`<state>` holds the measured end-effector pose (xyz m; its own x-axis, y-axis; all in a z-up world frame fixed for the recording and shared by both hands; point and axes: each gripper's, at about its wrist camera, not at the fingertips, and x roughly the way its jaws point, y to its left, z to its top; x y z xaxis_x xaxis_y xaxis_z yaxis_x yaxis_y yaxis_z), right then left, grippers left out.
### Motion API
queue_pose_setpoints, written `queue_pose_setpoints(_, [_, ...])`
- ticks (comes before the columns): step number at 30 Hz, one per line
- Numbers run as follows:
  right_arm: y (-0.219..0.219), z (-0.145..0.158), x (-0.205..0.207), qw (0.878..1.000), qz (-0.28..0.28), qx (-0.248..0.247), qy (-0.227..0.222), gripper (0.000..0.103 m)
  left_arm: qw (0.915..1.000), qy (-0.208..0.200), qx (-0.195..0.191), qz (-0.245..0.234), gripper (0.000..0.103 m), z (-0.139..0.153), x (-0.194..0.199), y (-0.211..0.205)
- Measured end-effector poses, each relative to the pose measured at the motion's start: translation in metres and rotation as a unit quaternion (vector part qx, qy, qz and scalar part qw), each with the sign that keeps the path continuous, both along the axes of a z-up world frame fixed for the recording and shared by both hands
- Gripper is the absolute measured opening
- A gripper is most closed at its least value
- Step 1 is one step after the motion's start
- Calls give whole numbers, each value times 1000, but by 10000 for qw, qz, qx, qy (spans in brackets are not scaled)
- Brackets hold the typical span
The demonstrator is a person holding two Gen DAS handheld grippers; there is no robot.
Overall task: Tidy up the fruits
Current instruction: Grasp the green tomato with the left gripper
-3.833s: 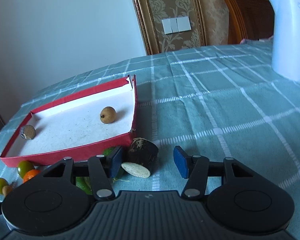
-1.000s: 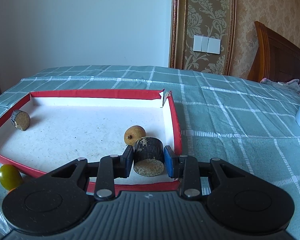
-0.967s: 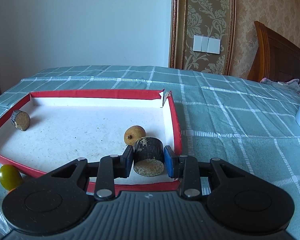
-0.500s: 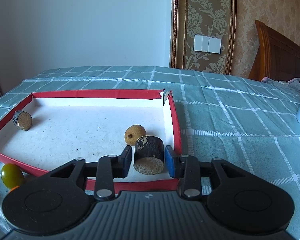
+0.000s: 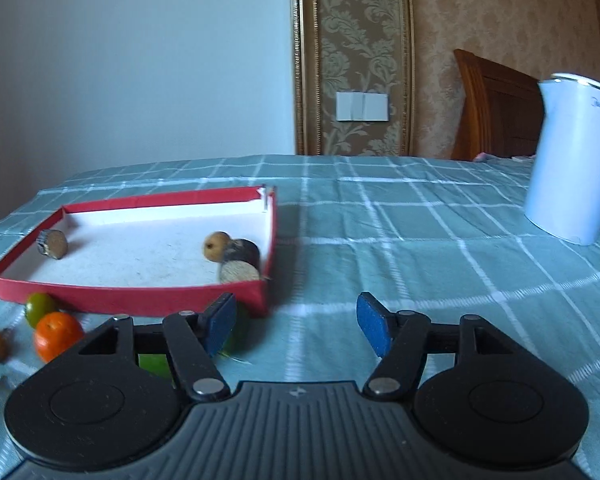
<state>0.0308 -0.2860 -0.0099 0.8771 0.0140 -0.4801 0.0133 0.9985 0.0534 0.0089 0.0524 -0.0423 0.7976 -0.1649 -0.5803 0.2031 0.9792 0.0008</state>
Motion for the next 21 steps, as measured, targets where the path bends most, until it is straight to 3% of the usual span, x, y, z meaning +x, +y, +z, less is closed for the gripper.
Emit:
queue_pose_setpoints(4, [-15, -9, 7, 9993, -106, 321, 151, 66, 9997, -215, 77, 47, 103, 3, -6, -1])
queue_pose_setpoints(11, [-20, -13, 7, 9983, -101, 537, 218, 66, 9990, -68, 385, 211, 99, 4, 5, 5])
queue_pose_setpoints(17, [-26, -16, 11, 9968, -154, 702, 343, 66, 9992, -83, 369, 152, 86, 5, 20, 4])
queue_pose_setpoints(21, [-31, -17, 12, 9955, -229, 828, 409, 67, 9995, -93, 306, -68, 66, 8, 23, -1])
